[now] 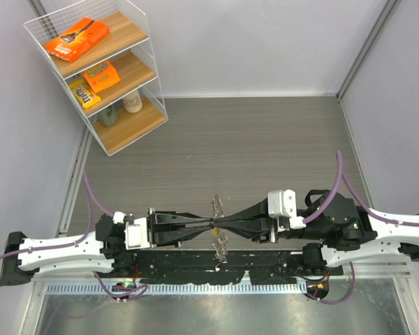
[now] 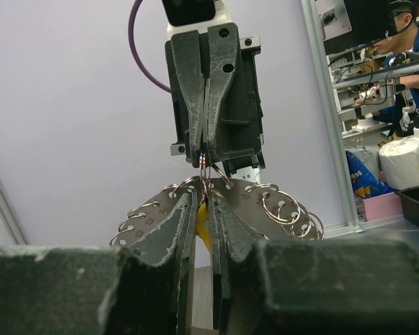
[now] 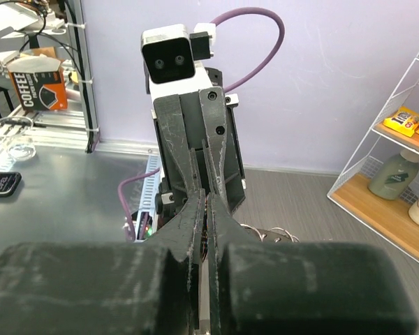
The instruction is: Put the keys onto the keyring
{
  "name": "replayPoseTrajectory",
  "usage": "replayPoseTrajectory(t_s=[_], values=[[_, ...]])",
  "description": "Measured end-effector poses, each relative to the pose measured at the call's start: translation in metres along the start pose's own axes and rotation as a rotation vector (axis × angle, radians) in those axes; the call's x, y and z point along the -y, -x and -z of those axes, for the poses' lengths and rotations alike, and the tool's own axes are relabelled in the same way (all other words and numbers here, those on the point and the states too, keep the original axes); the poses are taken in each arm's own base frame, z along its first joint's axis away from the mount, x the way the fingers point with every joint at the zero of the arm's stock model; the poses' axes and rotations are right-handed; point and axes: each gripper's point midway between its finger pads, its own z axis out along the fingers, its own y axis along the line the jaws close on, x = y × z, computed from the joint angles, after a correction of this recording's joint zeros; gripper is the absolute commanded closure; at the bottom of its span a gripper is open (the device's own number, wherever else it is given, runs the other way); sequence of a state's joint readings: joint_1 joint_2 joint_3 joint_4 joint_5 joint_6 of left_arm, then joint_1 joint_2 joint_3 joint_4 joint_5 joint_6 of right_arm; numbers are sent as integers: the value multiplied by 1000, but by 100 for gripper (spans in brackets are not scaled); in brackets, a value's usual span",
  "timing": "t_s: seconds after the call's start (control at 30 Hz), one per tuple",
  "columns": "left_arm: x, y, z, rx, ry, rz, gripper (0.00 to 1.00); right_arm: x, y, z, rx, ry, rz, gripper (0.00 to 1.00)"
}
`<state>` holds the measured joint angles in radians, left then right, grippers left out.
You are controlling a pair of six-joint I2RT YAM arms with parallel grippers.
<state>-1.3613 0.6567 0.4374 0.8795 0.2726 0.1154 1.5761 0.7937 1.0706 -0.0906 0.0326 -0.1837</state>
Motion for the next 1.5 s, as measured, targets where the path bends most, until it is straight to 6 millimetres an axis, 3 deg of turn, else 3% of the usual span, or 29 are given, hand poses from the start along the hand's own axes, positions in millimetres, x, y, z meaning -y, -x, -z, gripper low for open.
replayPoseTrajectory(t_s=[0.57,0.93,1.5], values=[[1,-1,0,-3,-2,5,67,7,5,-2,149,-67,-14,94],[1,4,-10,-26,-23,46,64,8,8,-1,163,-69,-18,94],[5,4,-7,-55,-34,74,64,7,5,-1,153,-67,-17,94]])
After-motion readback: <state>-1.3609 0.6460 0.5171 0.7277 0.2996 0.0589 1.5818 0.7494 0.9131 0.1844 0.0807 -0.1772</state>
